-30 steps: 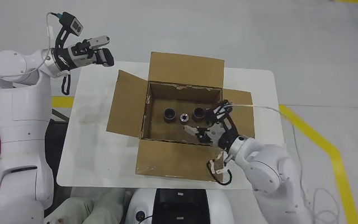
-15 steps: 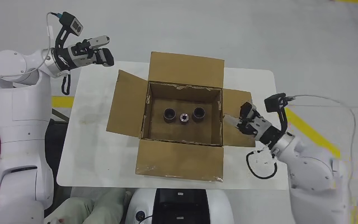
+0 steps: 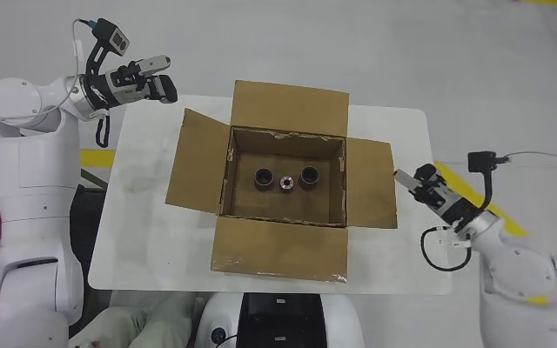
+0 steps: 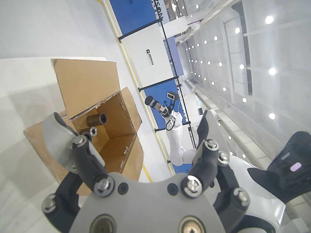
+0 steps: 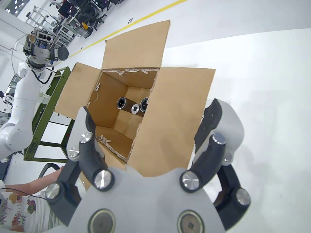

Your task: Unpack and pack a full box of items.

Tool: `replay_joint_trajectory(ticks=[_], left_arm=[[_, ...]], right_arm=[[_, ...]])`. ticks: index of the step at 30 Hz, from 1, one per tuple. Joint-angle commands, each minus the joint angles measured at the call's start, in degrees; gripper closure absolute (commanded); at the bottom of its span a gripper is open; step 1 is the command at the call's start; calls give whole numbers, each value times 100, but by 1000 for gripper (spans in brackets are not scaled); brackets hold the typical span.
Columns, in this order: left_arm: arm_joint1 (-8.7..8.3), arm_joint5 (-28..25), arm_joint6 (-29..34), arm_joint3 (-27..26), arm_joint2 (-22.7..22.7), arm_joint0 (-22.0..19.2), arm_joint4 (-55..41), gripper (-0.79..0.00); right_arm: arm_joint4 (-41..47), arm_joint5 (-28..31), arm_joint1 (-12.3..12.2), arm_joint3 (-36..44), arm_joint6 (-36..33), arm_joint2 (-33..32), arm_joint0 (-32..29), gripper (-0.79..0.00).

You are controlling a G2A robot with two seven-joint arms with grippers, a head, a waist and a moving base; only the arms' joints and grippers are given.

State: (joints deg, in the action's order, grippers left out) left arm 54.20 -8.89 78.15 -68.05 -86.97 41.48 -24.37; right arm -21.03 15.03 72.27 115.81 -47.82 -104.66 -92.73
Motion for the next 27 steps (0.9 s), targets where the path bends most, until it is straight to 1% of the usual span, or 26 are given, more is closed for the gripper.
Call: replay_joint_trajectory(ticks=[1,8,15,27], left_arm=[[0,0,0,0,0,0,0,-785],[0,0,0,0,0,0,0,-785],[0,0,0,0,0,0,0,-785],[0,0,0,0,0,0,0,-785]], right_arm=[[115,32,-17,-145,-13,-62,-13,-785],[753,84,-86,-835,-277,-138,97,-785],[1049,150,-152,-1207,-407,-123,231,-785],[1049,150,-152,-1207,-407,-123,231,-785]])
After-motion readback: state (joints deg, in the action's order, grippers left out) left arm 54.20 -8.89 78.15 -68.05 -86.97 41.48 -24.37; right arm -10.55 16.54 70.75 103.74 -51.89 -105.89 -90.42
